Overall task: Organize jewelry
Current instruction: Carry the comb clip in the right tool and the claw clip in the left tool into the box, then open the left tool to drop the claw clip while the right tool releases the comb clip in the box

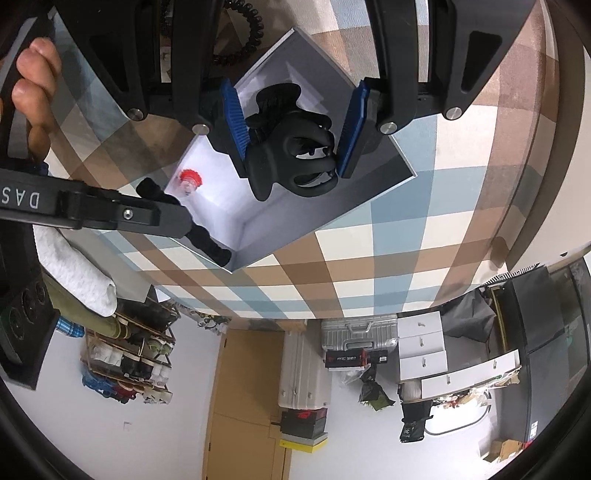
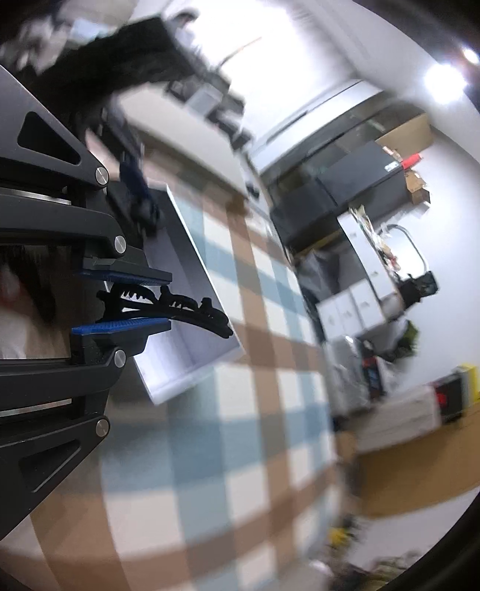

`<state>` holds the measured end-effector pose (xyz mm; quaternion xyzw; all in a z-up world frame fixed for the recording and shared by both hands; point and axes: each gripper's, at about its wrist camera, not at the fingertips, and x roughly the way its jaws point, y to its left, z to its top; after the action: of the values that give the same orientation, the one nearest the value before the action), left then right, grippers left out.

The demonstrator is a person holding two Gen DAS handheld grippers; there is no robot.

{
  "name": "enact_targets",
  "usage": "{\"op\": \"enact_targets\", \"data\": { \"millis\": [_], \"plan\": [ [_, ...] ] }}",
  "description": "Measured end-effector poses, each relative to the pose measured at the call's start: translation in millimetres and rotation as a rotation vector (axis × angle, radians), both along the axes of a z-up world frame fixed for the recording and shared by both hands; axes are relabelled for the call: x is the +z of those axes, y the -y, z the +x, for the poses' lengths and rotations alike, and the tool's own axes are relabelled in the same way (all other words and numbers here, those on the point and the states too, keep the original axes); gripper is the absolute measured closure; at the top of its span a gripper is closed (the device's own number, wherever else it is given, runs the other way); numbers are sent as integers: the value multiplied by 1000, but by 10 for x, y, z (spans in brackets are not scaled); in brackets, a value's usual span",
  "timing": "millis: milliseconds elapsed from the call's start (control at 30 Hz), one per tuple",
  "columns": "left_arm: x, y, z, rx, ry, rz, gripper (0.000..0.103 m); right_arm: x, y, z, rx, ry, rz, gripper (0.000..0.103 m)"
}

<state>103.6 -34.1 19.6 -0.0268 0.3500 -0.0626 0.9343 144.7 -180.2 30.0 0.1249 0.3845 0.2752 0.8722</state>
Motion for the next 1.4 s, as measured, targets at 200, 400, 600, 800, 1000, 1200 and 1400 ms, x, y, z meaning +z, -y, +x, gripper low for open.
{"op": "enact_targets", "data": {
  "millis": [200, 400, 600, 800, 1000, 1200, 1400],
  "plan": [
    [-3, -25, 7, -15, -11, -4, 62, -20, -132, 109, -32, 26, -70, 86],
    [-17, -54, -1, 6, 0, 48, 62, -137, -164, 96, -20, -27, -88, 86],
    [-5, -196, -8, 29, 0, 39, 62, -153, -241, -70, 33, -80, -77, 86],
    [0, -241, -55, 19, -1, -20, 62, -151, -269, -112, 44, -70, -94, 85],
    [14, -232, -144, 9, -18, -74, 62, 25, -235, -315, 58, 62, -145, 83],
    [94, -197, -332, -1, 0, -106, 34, 152, -34, -459, 29, 107, -186, 57],
    [115, -115, -529, 20, 7, -68, 7, 108, 246, -567, -15, 100, -228, 19]
  ]
}}
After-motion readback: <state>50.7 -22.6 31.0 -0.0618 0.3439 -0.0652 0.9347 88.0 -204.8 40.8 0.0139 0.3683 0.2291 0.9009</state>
